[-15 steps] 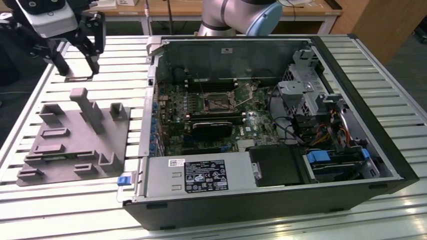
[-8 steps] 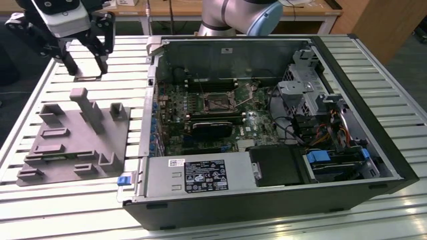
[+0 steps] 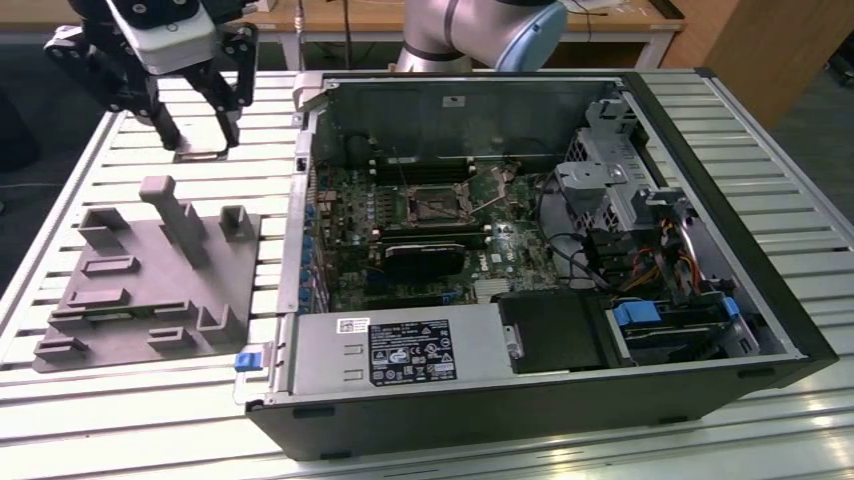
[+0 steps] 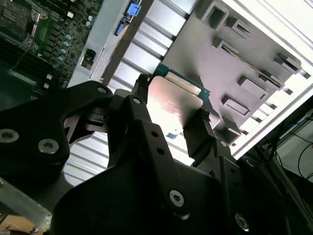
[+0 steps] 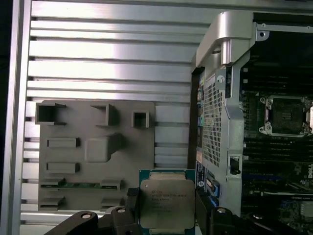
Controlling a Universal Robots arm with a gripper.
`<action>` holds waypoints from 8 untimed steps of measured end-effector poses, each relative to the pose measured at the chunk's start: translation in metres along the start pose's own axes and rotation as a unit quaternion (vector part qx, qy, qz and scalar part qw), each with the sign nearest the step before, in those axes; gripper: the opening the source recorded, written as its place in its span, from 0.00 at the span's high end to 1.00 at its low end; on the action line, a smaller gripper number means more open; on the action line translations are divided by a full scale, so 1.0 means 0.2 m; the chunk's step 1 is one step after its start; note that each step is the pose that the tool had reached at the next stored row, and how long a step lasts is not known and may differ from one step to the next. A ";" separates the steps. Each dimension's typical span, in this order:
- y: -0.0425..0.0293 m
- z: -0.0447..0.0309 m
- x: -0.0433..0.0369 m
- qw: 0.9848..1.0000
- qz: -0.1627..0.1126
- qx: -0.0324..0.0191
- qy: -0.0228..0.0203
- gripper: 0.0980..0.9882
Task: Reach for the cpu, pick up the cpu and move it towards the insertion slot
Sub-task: 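Pick up the cpu and move it towards the insertion slot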
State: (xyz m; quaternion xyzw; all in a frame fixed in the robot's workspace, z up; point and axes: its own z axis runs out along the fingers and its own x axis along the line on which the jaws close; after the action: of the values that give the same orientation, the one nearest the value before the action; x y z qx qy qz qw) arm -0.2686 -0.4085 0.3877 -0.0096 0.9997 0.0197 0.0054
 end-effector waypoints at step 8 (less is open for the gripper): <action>-0.002 0.001 -0.099 1.000 0.000 0.000 0.000 0.51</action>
State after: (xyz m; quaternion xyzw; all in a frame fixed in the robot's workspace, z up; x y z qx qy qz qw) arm -0.2487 -0.4085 0.3877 -0.0096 0.9997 0.0197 0.0054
